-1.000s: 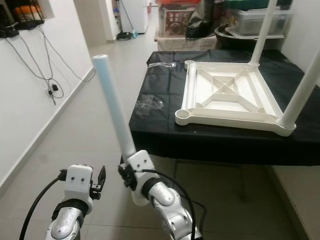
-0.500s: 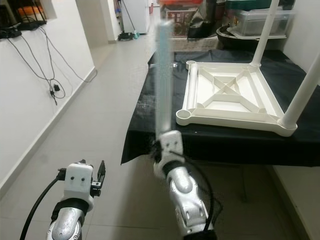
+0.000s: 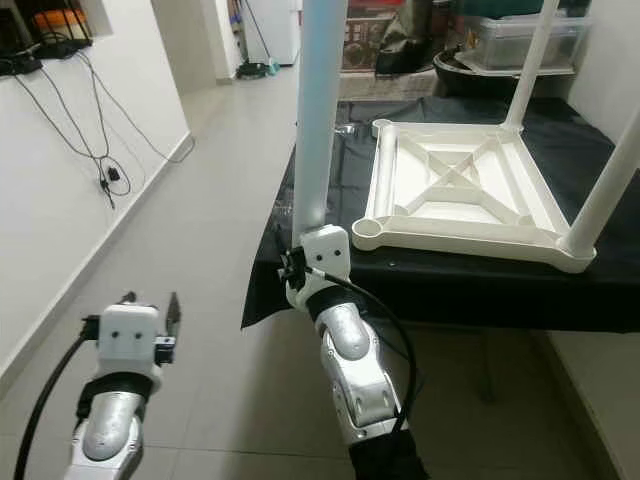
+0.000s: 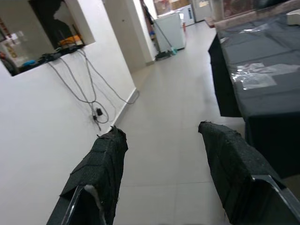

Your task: Building children table

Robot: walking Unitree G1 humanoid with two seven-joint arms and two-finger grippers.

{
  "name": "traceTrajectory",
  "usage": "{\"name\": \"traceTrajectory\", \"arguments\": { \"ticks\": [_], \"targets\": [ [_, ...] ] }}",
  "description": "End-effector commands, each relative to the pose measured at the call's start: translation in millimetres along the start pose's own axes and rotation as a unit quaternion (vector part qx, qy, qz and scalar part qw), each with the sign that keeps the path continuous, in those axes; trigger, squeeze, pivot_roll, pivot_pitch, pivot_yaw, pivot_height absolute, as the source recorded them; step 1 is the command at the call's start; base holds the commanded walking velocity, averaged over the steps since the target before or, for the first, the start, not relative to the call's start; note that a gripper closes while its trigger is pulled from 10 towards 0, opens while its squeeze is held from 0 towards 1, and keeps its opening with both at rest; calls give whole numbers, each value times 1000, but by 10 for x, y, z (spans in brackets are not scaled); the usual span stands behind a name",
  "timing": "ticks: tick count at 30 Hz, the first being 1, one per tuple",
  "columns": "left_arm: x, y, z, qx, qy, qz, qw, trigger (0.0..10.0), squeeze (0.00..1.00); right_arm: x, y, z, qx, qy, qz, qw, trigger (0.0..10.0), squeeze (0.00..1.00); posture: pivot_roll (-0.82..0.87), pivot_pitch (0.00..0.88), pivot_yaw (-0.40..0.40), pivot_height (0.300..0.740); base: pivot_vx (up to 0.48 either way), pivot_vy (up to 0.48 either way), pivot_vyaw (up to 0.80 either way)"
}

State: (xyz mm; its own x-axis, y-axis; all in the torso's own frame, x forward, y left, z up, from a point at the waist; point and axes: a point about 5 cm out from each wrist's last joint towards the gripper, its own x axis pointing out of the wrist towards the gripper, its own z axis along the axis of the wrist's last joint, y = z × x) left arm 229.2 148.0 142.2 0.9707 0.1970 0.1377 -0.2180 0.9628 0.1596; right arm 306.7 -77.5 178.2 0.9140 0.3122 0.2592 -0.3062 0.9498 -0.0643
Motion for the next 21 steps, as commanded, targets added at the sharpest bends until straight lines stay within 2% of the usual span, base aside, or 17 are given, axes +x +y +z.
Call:
{"name": "traceTrajectory", "arguments": {
  "ticks": [1, 3, 7, 12, 21],
  "targets": [
    [-11, 24, -4, -1, 3, 6, 1000, 10000, 0, 57, 5, 51, 3, -14, 4, 1000, 10000, 0, -67, 0, 45, 740, 319, -352, 0],
    [1, 23, 7, -3, -1, 5, 1000, 10000, 0, 95, 18, 86, -14, -25, 14, 1000, 10000, 0, -66, 0, 42, 740, 330, -345, 0],
    [10, 30, 24, -7, -5, 7, 1000, 10000, 0, 105, 25, 97, -17, -29, 20, 999, 10000, 0, -66, 0, 43, 740, 362, -311, 0],
    [21, 44, 45, -33, -7, 14, 999, 10000, 0, 102, 25, 90, -17, -28, 25, 999, 10000, 0, -69, 0, 38, 740, 450, 0, 0],
    [58, 136, 73, -45, -7, 40, 998, 10000, 0, 131, 24, 79, -16, -26, 22, 999, 10000, 0, -63, 0, 31, 740, 0, 0, 0]
  ]
}}
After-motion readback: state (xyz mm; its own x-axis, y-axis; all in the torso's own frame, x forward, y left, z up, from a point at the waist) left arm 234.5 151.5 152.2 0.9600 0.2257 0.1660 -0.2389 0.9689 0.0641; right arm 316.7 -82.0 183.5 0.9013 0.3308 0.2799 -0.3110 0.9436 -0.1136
